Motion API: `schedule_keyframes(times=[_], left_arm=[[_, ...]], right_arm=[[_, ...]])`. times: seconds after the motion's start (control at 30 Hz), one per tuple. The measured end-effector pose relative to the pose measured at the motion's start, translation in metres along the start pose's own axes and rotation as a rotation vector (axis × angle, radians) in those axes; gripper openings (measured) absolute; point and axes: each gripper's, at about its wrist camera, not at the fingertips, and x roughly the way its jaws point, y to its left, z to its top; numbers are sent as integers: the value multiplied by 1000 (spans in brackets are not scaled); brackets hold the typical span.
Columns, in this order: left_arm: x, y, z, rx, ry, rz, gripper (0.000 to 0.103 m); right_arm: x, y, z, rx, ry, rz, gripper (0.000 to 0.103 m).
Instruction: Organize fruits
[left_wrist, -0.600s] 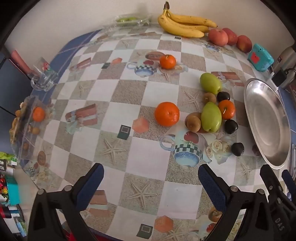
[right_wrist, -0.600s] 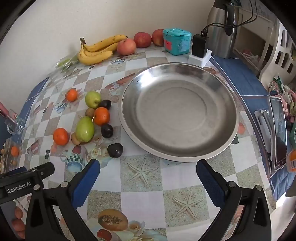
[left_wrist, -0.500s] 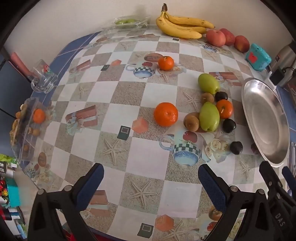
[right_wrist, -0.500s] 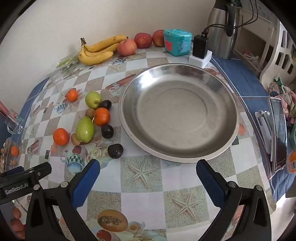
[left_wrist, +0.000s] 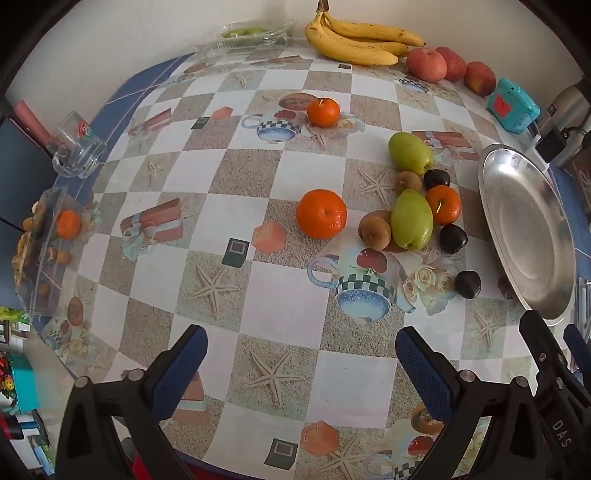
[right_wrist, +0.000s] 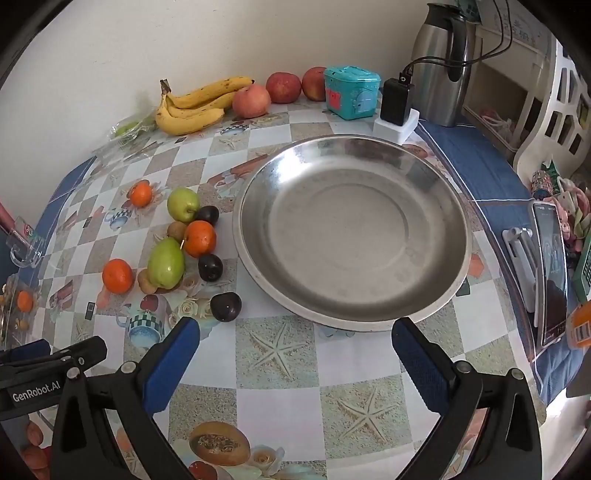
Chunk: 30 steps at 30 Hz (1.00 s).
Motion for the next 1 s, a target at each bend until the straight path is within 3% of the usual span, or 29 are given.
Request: schedule_keyframes(times=[1.0], left_arm=[[6, -1, -1, -20, 28, -17, 103]], right_arm=[[6, 3, -2, -2, 31, 10, 103]])
